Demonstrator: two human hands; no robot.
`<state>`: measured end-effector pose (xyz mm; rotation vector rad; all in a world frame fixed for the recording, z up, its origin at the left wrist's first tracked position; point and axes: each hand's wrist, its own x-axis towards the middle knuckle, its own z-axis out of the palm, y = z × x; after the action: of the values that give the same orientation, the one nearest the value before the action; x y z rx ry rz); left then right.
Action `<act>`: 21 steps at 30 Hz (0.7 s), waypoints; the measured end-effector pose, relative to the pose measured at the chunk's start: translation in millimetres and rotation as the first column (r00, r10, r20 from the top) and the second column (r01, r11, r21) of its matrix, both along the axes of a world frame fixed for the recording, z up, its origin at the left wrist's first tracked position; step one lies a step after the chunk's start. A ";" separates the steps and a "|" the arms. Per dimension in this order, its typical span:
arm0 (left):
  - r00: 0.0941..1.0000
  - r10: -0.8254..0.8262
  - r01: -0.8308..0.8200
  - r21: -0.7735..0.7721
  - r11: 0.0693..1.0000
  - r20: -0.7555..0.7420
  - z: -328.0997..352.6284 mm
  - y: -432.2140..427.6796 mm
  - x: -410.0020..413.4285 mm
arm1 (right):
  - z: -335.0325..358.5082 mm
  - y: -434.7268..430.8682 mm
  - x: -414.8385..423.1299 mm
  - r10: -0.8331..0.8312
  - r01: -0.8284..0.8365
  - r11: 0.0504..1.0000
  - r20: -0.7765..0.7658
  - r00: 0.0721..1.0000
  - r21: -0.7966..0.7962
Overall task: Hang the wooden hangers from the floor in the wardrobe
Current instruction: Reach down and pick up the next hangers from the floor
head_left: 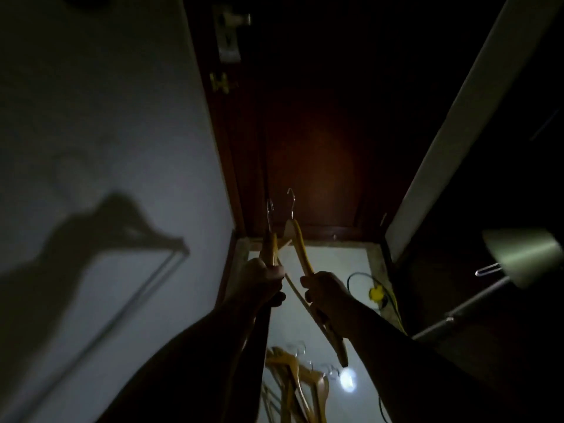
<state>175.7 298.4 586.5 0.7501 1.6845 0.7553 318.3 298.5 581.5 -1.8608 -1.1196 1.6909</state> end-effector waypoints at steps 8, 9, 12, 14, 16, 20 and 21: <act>0.985 0.002 0.052 0.315 0.948 -0.170 176.6 16.6 32.9 | 166.0 22.1 32.9 0.010 -0.028 0.963 0.071 0.997 0.270; 0.982 0.017 0.052 0.355 0.933 -0.186 197.3 17.2 38.4 | 187.3 19.8 39.2 -0.013 -0.005 0.952 0.057 0.998 0.307; 0.975 0.048 0.059 0.464 0.884 -0.215 255.2 11.9 53.9 | 245.2 8.0 51.5 -0.024 0.001 0.906 0.049 0.999 0.424; 0.973 0.063 0.061 0.511 0.857 -0.222 291.1 2.7 63.7 | 281.6 -5.3 59.1 -0.028 -0.006 0.875 0.061 0.998 0.484; 0.968 0.070 0.075 0.550 0.832 -0.239 324.3 -9.6 72.5 | 317.4 -21.4 67.4 -0.044 0.000 0.844 0.069 0.997 0.537; 0.966 0.068 0.114 0.644 0.757 -0.251 385.1 -44.1 86.7 | 383.5 -72.3 83.1 -0.092 0.027 0.775 0.071 0.993 0.632; 0.970 0.056 0.118 0.663 0.739 -0.235 397.6 -53.6 89.6 | 396.2 -86.6 86.9 -0.108 0.035 0.760 0.073 0.991 0.649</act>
<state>265.3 244.8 984.1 1.4237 1.5900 1.3300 405.2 211.9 977.7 -1.5145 -1.4249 0.9675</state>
